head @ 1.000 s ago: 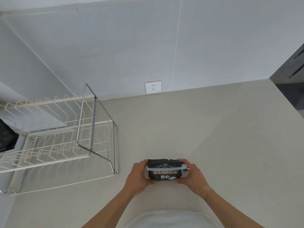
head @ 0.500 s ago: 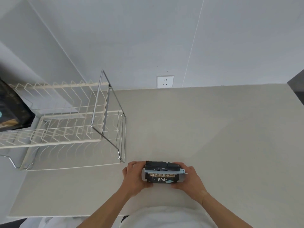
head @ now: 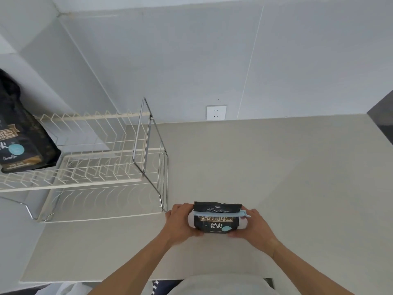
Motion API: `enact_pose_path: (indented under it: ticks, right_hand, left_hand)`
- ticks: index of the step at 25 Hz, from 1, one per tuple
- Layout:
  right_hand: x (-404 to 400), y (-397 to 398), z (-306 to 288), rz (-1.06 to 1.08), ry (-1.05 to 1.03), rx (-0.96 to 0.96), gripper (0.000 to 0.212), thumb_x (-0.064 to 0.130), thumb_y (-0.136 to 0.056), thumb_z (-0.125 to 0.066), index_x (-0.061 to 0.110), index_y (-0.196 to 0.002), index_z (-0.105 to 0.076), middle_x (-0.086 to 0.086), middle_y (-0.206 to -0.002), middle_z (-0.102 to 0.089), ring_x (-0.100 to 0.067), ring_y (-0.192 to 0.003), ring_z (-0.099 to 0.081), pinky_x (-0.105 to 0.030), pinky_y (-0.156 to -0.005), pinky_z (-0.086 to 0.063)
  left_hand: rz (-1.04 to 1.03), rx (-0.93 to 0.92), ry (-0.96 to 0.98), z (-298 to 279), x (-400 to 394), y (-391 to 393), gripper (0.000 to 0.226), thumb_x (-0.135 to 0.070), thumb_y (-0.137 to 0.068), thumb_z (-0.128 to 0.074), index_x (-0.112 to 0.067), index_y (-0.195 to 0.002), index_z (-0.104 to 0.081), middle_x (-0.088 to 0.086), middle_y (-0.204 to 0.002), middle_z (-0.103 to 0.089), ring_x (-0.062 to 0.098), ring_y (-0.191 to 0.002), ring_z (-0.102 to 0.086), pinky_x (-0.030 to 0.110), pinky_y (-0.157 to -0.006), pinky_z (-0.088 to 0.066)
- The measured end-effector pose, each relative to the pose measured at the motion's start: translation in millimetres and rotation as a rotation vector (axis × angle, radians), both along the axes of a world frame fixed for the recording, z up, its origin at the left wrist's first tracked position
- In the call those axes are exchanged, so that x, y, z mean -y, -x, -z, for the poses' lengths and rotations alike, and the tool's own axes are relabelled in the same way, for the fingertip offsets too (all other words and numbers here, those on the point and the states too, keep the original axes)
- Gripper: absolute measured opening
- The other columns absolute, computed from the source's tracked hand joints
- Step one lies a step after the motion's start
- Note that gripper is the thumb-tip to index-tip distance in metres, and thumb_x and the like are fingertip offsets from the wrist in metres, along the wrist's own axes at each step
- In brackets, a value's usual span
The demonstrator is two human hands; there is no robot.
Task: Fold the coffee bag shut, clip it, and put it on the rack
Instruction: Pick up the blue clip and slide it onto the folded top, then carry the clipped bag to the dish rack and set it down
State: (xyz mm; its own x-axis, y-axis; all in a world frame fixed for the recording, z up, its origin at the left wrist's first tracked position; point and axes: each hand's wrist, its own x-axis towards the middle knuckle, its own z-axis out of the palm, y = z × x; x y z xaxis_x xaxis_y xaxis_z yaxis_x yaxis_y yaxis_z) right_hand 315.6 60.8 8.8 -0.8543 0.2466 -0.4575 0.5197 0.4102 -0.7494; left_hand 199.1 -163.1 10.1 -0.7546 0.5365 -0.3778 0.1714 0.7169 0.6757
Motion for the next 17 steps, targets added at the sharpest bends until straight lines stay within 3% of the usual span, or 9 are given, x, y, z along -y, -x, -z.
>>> enact_pose_path:
  ticks: [4, 8, 14, 17]
  right_hand:
    - [-12, 9, -34, 0.049, 0.038, -0.078, 0.067, 0.044, -0.044, -0.087, 0.064, -0.100, -0.056, 0.010, -0.105, -0.063, -0.005, -0.097, -0.058, -0.024, -0.077, -0.044]
    - [-24, 17, -74, 0.110, 0.084, -0.169, 0.066, 0.037, -0.048, -0.093, 0.056, -0.103, -0.061, 0.004, -0.109, -0.065, -0.006, -0.088, -0.055, -0.021, -0.073, -0.041]
    - [-28, 29, -153, 0.164, 0.082, -0.319, 0.056, 0.031, -0.050, -0.095, 0.048, -0.096, -0.068, 0.023, -0.101, -0.068, -0.007, -0.092, -0.064, -0.025, -0.077, -0.049]
    - [-20, 33, -193, 0.161, 0.072, -0.419, 0.055, 0.021, -0.057, -0.093, 0.045, -0.099, -0.067, 0.018, -0.104, -0.070, -0.013, -0.096, -0.067, -0.032, -0.084, -0.052]
  left_hand:
    - [-0.017, 0.014, -0.131, -37, -3, 11, 0.072, -0.035, -0.056, -0.086, -0.043, -0.118, -0.052, -0.027, -0.108, -0.051, 0.006, -0.114, -0.039, 0.036, -0.102, -0.033]
    - [-0.041, 0.037, -0.265, -74, -12, 22, 0.068, -0.028, -0.058, -0.087, -0.046, -0.113, -0.052, -0.023, -0.114, -0.054, 0.007, -0.118, -0.044, 0.031, -0.099, -0.037]
    - [-0.011, 0.079, -0.502, -137, -14, 45, 0.063, -0.020, -0.058, -0.090, -0.038, -0.109, -0.058, -0.012, -0.112, -0.065, 0.006, -0.106, -0.061, 0.029, -0.094, -0.050]
    - [0.015, 0.072, -0.602, -173, -10, 55, 0.060, -0.021, -0.056, -0.090, -0.044, -0.103, -0.060, -0.012, -0.106, -0.068, 0.012, -0.100, -0.067, 0.031, -0.086, -0.056]
